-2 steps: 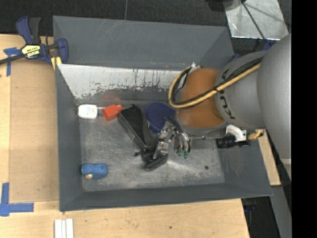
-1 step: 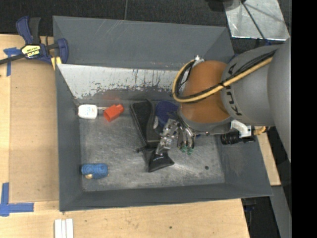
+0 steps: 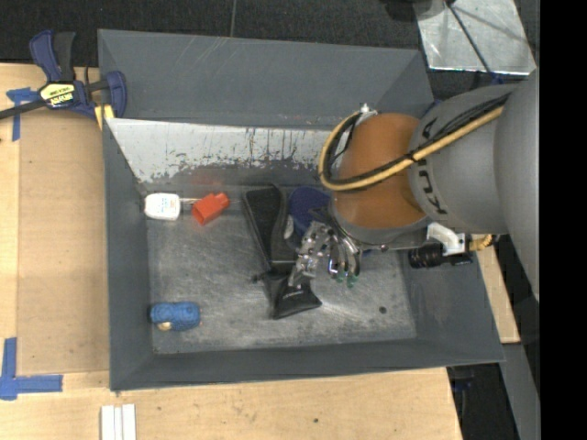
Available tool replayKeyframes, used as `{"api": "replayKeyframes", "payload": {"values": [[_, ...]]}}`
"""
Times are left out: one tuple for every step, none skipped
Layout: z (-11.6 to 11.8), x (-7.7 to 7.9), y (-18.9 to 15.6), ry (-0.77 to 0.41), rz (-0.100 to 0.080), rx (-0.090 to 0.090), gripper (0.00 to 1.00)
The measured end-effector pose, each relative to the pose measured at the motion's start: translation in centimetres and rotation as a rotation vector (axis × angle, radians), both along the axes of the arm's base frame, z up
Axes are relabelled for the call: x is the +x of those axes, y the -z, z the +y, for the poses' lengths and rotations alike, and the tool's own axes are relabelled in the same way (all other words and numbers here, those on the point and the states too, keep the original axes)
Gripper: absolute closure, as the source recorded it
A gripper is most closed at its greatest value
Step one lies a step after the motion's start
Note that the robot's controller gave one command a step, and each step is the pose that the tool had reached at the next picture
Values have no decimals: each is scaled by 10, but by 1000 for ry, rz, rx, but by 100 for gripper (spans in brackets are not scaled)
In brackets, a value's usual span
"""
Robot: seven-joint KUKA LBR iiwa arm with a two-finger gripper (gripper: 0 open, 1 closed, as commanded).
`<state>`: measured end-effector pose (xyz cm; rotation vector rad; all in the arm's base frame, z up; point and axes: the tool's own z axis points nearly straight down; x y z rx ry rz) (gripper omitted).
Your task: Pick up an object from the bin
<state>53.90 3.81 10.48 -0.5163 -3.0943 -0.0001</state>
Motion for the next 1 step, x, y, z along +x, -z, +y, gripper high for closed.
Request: {"api": "replayKeyframes", "payload": {"values": [[-1, -1, -62, -2, -1, -2, 100]]}}
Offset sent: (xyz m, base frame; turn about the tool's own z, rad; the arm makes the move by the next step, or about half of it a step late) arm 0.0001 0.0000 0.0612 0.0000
